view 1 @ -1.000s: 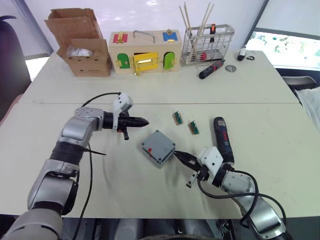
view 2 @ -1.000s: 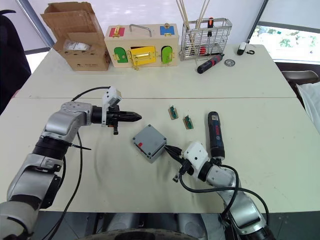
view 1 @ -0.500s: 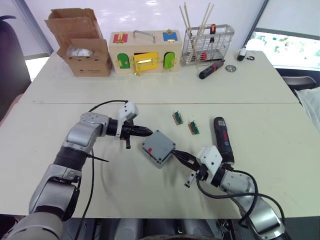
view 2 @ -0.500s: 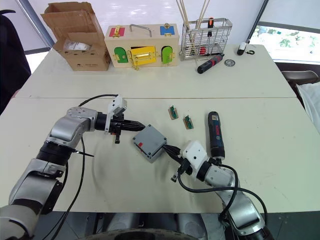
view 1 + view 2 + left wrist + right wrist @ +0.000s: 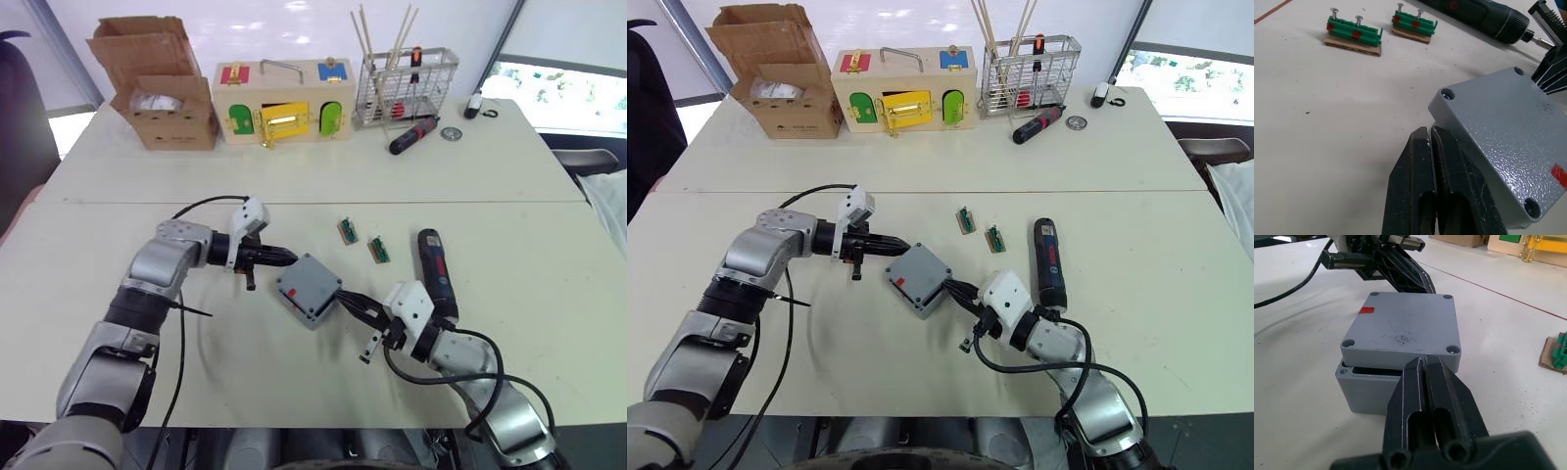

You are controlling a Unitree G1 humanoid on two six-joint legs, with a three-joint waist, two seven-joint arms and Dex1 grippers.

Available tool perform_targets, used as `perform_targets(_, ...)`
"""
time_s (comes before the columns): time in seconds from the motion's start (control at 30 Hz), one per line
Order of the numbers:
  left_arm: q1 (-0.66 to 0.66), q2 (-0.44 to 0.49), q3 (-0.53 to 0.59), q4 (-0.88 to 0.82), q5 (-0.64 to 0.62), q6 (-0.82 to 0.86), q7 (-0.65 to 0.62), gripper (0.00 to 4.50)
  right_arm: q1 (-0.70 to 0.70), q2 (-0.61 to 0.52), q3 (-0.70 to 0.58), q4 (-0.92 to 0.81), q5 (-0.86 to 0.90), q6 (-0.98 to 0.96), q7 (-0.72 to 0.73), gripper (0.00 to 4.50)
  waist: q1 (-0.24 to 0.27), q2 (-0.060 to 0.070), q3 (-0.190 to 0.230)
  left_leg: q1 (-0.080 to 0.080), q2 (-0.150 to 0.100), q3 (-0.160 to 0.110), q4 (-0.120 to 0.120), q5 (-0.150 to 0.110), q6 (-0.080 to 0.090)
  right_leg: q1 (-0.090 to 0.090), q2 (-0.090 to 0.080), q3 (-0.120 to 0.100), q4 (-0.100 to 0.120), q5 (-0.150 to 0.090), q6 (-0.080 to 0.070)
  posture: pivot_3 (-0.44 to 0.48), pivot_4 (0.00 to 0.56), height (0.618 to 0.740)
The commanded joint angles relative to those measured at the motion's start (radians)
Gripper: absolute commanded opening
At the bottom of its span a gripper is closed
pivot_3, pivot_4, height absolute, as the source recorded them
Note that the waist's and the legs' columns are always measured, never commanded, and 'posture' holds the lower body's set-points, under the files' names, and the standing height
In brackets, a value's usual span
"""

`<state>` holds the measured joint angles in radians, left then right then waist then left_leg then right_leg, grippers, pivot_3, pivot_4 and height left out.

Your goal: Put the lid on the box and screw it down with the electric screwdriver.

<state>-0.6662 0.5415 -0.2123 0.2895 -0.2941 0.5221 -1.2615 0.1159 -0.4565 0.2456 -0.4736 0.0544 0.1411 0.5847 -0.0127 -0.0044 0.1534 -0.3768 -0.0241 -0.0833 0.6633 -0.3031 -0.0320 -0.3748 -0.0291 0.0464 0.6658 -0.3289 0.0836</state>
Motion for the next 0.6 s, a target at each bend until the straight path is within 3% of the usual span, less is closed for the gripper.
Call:
perform_targets(0.03,0.004,0.011,0.030,-0.052,-0.027,0.016,-0.007,0.04,0.003,-0.001,-0.004,-0.041,0.009,-0.010,0.005,0.04,0.000,0.000,0.000,0.000,0.000,0.000,0.000,0.000,0.000,0.000,0.000,0.000,0.000,0.000,0.000,0.000,0.150,0.740)
perform_targets(0.6,0.031,0.029,0.029,-0.128,-0.059,0.061,-0.007,0.04,-0.006,0.003,-0.005,-0.036,0.010,-0.014,0.013,0.04,0.000,0.000,0.000,0.000,0.000,0.000,0.000,0.000,0.000,0.000,0.000,0.000,0.000,0.000,0.000,0.000,0.150,0.740)
